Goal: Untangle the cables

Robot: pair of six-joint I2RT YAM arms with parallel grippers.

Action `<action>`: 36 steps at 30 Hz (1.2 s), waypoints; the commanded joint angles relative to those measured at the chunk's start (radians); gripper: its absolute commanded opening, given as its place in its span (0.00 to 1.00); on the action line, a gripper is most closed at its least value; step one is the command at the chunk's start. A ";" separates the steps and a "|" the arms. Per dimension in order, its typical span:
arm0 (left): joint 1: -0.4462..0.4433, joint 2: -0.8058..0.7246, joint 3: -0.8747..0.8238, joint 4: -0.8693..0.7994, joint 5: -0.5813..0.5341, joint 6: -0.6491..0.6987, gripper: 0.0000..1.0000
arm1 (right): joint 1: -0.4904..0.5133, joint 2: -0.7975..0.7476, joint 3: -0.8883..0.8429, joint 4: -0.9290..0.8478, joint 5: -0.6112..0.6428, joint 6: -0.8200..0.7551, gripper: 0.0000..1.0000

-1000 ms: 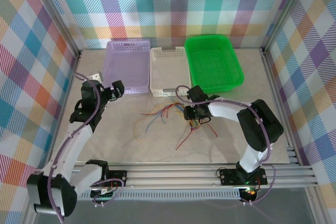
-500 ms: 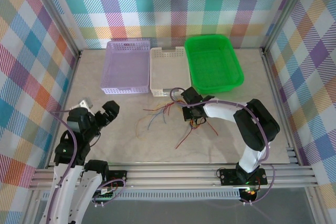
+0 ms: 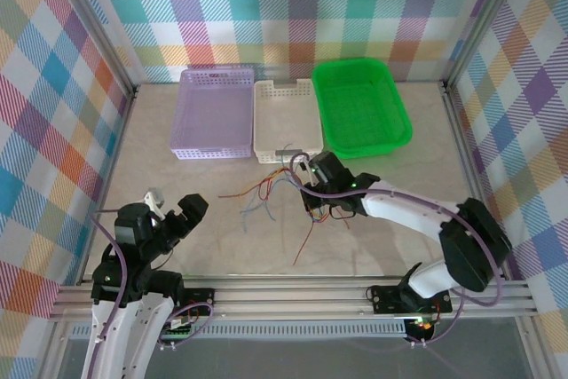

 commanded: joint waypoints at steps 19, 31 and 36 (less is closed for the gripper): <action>-0.459 0.358 0.118 0.349 -0.108 -0.028 0.99 | 0.007 -0.174 -0.017 0.022 -0.234 -0.170 0.00; -0.617 0.600 0.205 0.478 -0.219 -0.020 1.00 | 0.036 -0.193 -0.013 0.006 -0.302 -0.190 0.00; -0.652 0.642 0.212 0.567 -0.217 -0.027 0.99 | 0.051 -0.187 -0.001 -0.004 -0.317 -0.198 0.00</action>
